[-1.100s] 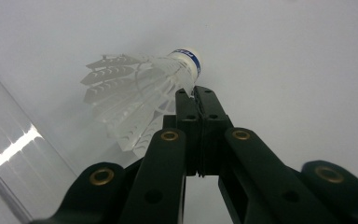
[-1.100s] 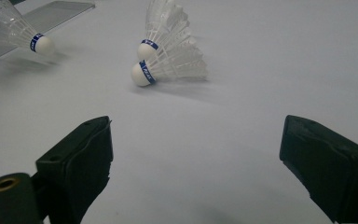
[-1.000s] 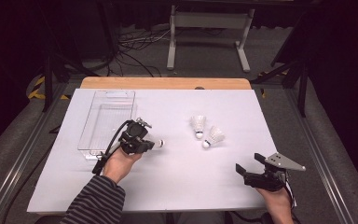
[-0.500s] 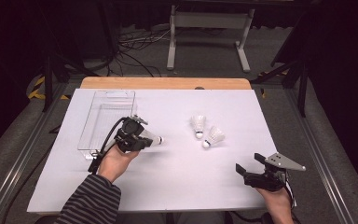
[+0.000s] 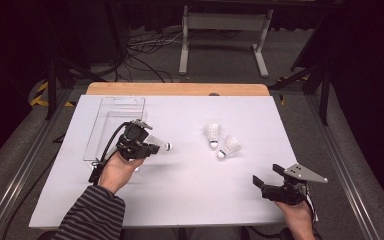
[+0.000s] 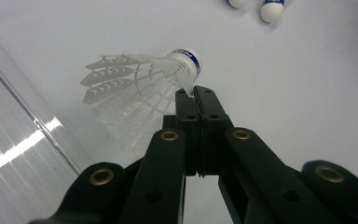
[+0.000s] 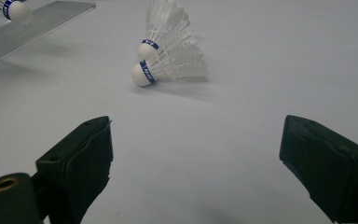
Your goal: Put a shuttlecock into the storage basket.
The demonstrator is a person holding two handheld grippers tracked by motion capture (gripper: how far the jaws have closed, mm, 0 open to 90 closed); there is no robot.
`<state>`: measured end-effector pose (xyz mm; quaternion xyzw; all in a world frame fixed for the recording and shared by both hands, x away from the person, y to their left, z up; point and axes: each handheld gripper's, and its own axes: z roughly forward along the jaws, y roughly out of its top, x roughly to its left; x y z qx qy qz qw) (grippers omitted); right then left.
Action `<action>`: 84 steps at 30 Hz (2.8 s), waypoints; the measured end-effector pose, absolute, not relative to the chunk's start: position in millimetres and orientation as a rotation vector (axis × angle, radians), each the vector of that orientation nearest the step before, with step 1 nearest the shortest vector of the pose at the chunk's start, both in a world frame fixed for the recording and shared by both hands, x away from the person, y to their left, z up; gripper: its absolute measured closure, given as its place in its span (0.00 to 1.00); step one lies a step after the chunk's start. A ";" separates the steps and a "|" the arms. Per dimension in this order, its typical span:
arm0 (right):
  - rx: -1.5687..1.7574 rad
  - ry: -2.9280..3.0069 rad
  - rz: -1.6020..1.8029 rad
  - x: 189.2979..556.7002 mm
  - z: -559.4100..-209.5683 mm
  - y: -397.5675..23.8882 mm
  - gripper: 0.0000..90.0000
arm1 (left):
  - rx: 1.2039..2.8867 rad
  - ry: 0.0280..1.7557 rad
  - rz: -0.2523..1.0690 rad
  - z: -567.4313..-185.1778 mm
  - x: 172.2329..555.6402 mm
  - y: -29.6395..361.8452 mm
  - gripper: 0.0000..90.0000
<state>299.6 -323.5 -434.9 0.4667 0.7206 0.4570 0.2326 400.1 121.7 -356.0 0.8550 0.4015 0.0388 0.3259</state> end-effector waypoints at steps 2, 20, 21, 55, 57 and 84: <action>1.282 1.983 1.255 299.7 -434.9 -323.4 0.11 | 2.234 1.053 0.099 -355.0 400.5 122.0 1.00; 1.282 1.981 1.257 299.6 -434.8 -323.4 0.11 | 2.184 1.069 0.133 -341.1 403.8 140.1 0.99; 1.282 1.980 1.257 299.6 -434.8 -323.4 0.11 | 2.178 1.074 0.132 -340.5 403.8 141.0 0.99; 1.286 1.980 1.259 299.5 -434.8 -323.5 0.11 | 2.088 1.190 0.228 -329.8 419.7 180.0 0.99; 1.289 1.979 1.260 299.4 -434.7 -323.5 0.11 | 2.077 1.191 0.251 -329.2 419.7 182.5 0.99; 1.291 1.983 1.256 299.8 -435.0 -323.5 0.11 | 2.056 1.366 0.299 -344.9 447.9 204.7 0.99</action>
